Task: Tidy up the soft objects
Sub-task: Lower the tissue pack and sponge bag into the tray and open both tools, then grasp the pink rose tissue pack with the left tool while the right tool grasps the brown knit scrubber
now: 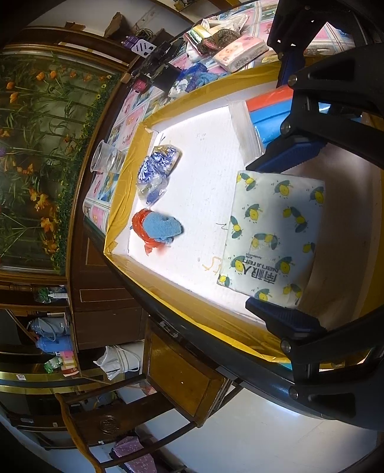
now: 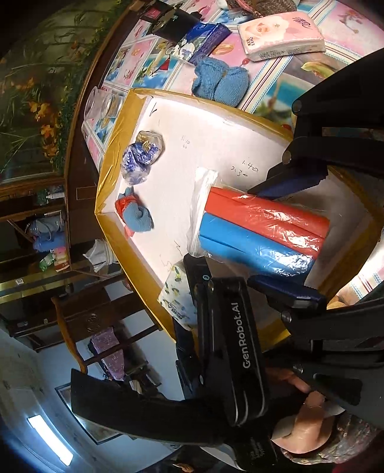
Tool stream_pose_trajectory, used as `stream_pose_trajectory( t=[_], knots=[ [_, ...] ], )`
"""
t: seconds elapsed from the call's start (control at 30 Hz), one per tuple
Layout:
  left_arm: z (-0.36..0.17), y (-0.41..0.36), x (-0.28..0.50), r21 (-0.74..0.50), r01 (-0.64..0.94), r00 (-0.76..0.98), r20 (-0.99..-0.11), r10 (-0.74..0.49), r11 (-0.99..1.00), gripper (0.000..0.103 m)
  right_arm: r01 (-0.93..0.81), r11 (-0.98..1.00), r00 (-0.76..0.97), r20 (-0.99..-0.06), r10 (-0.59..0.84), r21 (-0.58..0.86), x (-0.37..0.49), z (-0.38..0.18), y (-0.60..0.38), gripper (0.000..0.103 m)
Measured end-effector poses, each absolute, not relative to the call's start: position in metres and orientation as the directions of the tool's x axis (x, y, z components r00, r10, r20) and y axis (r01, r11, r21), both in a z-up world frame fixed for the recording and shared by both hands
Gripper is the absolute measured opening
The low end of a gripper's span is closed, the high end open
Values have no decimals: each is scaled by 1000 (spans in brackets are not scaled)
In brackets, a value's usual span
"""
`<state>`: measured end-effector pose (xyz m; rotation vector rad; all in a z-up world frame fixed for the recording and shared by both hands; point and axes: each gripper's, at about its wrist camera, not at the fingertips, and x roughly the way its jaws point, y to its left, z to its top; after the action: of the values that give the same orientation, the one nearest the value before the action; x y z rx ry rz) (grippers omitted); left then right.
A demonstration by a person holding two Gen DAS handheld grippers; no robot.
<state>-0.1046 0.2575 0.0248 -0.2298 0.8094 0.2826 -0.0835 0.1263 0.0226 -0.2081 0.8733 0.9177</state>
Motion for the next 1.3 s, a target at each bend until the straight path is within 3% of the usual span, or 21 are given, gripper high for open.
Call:
stream_pose_trajectory(
  t=[0.3,0.63,1.03,1.3],
  knots=[
    [27,257,-102,-104,-339,645,-749,151,935,87,-761,599,272,-716,643,249,-82,29,113,60],
    [48,241,-103,-103,-309,685,-713,146,945,90,-740,585,316,-597,738,332,-73,58,49,61],
    [64,180,-85,-69,-196,700,-708,90,978,90,-465,805,601,-537,592,367,-8,60,-101,61],
    [70,93,-66,-78,10,676,-734,-64,997,90,-365,819,591,-569,572,444,16,50,-130,61]
  ],
)
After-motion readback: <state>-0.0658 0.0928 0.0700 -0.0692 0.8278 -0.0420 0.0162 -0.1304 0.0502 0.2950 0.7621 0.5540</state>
